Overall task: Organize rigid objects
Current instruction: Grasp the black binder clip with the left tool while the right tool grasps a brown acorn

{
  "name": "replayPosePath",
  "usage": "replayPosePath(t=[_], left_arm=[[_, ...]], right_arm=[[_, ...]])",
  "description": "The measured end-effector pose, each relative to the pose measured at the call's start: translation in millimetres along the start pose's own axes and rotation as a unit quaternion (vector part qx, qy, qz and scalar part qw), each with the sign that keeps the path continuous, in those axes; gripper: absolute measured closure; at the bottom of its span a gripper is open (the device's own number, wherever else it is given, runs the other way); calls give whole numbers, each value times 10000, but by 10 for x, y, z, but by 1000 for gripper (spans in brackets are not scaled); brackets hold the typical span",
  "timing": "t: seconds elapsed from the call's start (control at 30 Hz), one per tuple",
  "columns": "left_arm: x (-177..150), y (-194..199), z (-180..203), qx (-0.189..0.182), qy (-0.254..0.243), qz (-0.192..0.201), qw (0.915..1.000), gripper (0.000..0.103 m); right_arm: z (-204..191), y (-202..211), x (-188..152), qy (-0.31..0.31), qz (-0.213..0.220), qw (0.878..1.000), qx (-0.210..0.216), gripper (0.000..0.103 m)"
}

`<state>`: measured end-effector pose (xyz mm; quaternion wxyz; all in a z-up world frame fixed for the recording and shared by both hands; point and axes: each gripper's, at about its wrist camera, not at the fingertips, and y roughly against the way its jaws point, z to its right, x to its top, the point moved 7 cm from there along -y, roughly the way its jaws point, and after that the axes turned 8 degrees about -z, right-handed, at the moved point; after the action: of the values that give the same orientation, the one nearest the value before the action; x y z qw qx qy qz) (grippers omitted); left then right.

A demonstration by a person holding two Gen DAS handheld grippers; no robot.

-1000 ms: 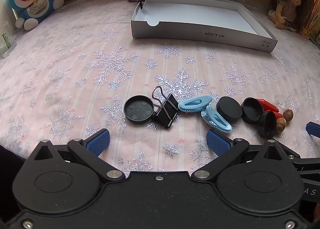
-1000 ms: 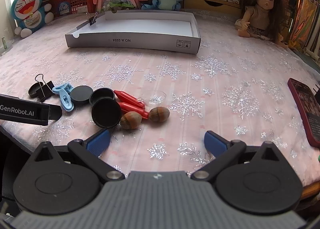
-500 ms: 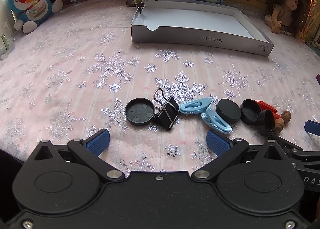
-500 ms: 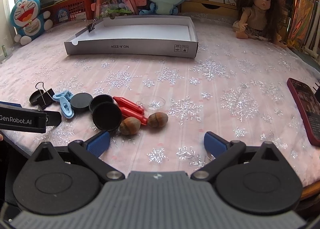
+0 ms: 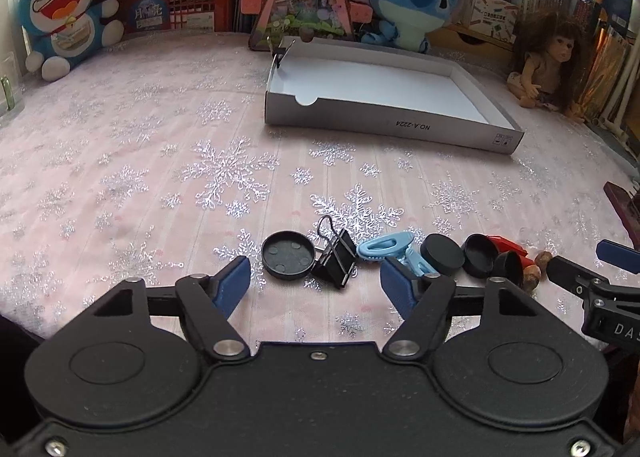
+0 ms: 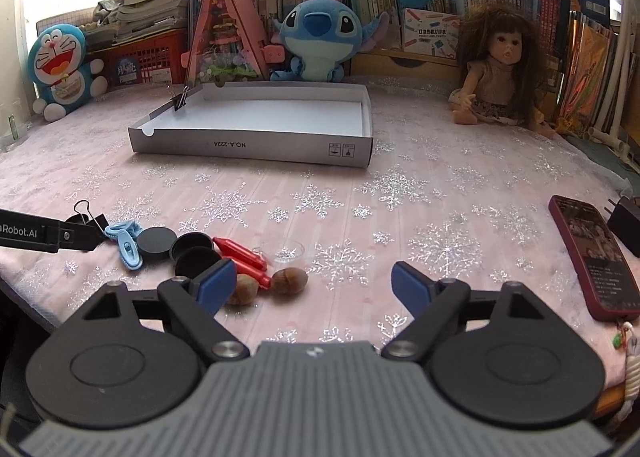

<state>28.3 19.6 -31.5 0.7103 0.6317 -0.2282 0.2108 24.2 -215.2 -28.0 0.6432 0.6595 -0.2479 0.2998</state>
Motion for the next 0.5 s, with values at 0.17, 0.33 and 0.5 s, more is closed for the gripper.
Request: replayPosePath(t=[0.17, 0.33, 0.5], left_arm=[[7, 89, 162, -102, -506, 280, 9983, 60], [-22, 61, 222, -161, -586, 209, 9979, 76], [-63, -10, 145, -105, -519, 52, 9986, 80]], right_arm=[[14, 43, 30, 149, 124, 9997, -166, 25], [2, 33, 9, 242, 59, 9995, -172, 34], [-22, -15, -35, 312, -68, 9993, -179, 41]])
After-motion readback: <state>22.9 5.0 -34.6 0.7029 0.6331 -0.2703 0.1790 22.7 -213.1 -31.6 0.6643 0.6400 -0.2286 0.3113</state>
